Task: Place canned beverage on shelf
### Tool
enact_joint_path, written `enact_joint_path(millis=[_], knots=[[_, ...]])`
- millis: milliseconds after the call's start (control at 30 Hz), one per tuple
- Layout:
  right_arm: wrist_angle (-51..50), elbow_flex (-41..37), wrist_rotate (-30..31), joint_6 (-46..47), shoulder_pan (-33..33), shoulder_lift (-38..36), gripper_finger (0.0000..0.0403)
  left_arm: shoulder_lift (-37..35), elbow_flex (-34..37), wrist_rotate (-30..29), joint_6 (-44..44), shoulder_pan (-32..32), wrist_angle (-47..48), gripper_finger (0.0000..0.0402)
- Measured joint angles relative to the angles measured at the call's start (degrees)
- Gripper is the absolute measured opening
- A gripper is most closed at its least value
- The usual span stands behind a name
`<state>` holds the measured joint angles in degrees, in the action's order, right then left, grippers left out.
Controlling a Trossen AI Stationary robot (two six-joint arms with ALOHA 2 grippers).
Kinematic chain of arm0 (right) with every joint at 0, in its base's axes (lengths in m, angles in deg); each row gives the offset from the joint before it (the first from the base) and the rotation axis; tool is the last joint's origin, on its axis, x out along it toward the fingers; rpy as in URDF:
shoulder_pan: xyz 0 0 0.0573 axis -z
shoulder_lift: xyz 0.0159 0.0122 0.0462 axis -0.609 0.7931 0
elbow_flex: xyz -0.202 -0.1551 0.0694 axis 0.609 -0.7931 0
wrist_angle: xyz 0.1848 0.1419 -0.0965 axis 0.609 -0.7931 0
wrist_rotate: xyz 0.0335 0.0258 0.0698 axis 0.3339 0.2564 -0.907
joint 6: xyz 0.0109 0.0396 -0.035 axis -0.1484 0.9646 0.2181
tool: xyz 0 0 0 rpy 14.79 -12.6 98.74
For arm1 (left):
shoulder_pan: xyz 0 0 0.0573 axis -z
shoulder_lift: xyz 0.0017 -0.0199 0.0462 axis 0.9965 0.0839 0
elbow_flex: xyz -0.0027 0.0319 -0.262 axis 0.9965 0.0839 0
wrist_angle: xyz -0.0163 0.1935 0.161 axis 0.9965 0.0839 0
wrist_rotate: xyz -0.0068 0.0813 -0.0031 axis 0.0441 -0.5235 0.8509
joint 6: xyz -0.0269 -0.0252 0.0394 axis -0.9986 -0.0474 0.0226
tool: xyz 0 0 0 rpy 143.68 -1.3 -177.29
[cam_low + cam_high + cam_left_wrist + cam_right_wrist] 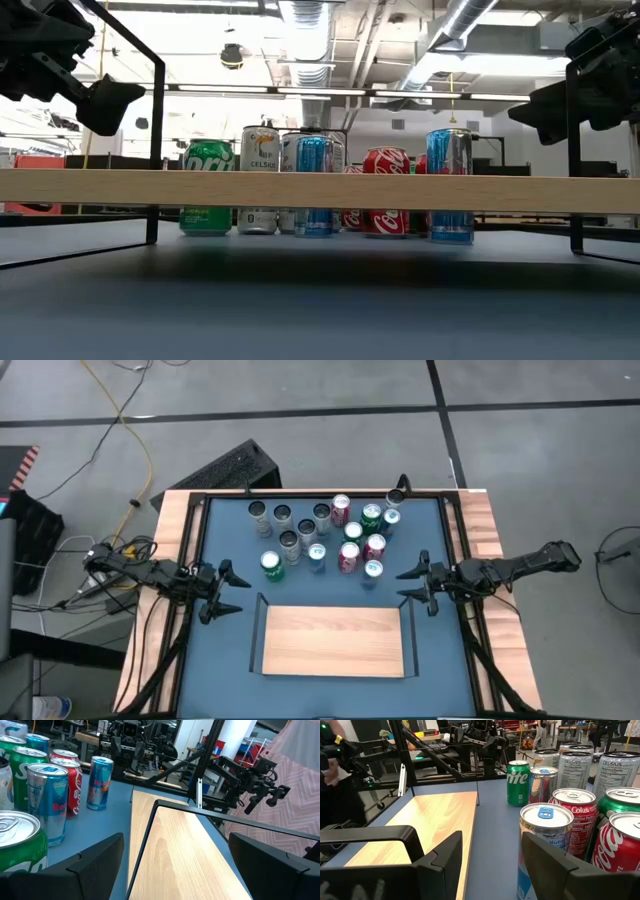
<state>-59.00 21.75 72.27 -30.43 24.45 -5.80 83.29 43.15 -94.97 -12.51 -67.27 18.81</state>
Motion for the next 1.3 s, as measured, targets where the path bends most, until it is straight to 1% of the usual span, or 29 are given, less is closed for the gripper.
enact_joint_path(millis=[200,367,533,633,767,1000,1167,1300], knots=[[0.0,0.0,0.0,0.0,0.0,0.0,0.0207,0.0,0.0,0.0,-1.3,0.0,0.0,0.0346],[0.0,0.0,0.0,0.0,0.0,0.0,0.0207,0.0,0.0,-3.1,-4.6,0.0,-0.4,0.0346],[0.0,0.0,0.0,0.0,0.0,0.0,0.0207,0.0,0.0,-3.1,-7.0,0.0,-0.5,0.0346],[0.0,0.0,0.0,0.0,0.0,0.0,0.0207,0.0,0.0,-4.5,-8.2,0.0,-0.6,0.0346],[0.0,0.0,0.0,0.0,0.0,0.0,0.0207,0.0,0.0,-8.2,-12.2,0.0,-1.2,0.0346],[0.0,0.0,0.0,0.0,0.0,0.0,0.0207,0.0,0.0,-14.5,-16.8,0.0,-1.7,0.0346],[0.0,0.0,0.0,0.0,0.0,0.0,0.0207,0.0,0.0,-22.6,-19.7,0.0,-2.2,0.0346],[0.0,0.0,0.0,0.0,0.0,0.0,0.0207,0.0,0.0,-28.6,-20.4,0.0,-2.4,0.0346]])
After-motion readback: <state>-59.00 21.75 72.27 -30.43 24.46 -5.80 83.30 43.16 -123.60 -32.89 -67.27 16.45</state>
